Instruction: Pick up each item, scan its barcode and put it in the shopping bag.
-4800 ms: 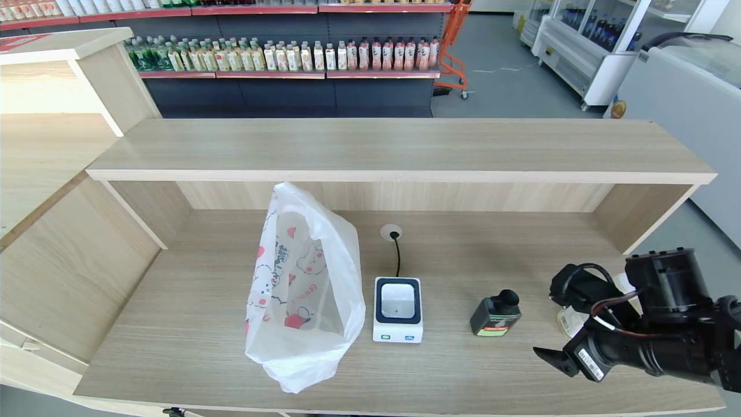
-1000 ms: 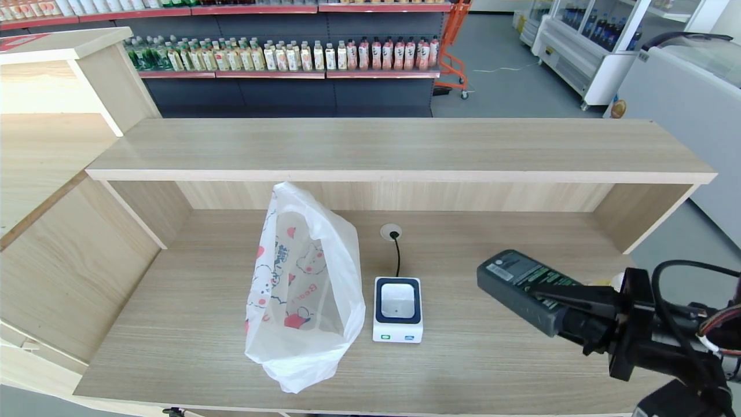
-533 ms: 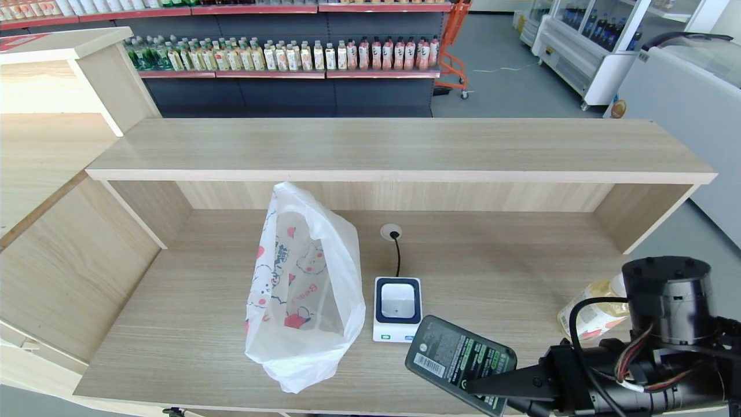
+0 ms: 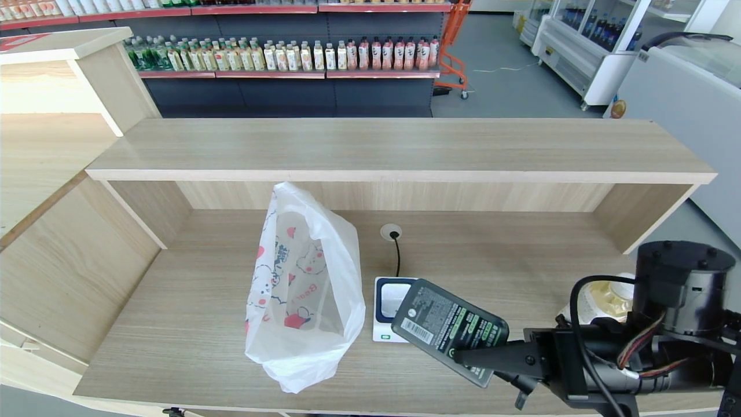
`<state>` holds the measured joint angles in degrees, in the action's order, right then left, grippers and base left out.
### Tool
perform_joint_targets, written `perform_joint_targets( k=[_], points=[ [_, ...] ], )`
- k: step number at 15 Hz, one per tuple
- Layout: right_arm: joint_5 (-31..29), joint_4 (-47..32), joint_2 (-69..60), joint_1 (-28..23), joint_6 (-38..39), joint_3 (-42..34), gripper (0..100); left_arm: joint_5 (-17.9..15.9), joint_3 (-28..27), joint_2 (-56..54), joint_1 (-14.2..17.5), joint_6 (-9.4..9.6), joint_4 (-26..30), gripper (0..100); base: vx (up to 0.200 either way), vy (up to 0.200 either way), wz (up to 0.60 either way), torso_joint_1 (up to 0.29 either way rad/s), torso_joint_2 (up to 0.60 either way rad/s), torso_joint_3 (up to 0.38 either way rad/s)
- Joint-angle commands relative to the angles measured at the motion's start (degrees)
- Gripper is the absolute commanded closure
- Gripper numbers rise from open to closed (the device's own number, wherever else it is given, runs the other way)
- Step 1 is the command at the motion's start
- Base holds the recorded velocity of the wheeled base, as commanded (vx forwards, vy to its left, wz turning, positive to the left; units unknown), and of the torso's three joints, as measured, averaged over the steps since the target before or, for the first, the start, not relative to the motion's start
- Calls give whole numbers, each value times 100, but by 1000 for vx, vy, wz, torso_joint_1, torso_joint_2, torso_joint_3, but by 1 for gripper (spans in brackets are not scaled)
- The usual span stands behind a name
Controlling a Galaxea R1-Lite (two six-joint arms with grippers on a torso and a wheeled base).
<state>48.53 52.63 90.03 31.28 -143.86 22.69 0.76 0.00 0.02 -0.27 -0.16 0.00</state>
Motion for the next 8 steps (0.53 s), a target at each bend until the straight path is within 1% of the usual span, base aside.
perform_joint_targets(
  k=[1,5,8],
  points=[
    [-2,283,340,229,-2,-19,100,4,0,-2,0,-2,0,0,0,0,0,0,0,0],
    [-2,714,736,317,7,-54,100,4,0,-2,0,-2,0,0,0,0,0,0,0,0],
    [-2,758,876,317,34,-1,100,4,0,-2,0,-2,0,0,0,0,0,0,0,0]
  ],
)
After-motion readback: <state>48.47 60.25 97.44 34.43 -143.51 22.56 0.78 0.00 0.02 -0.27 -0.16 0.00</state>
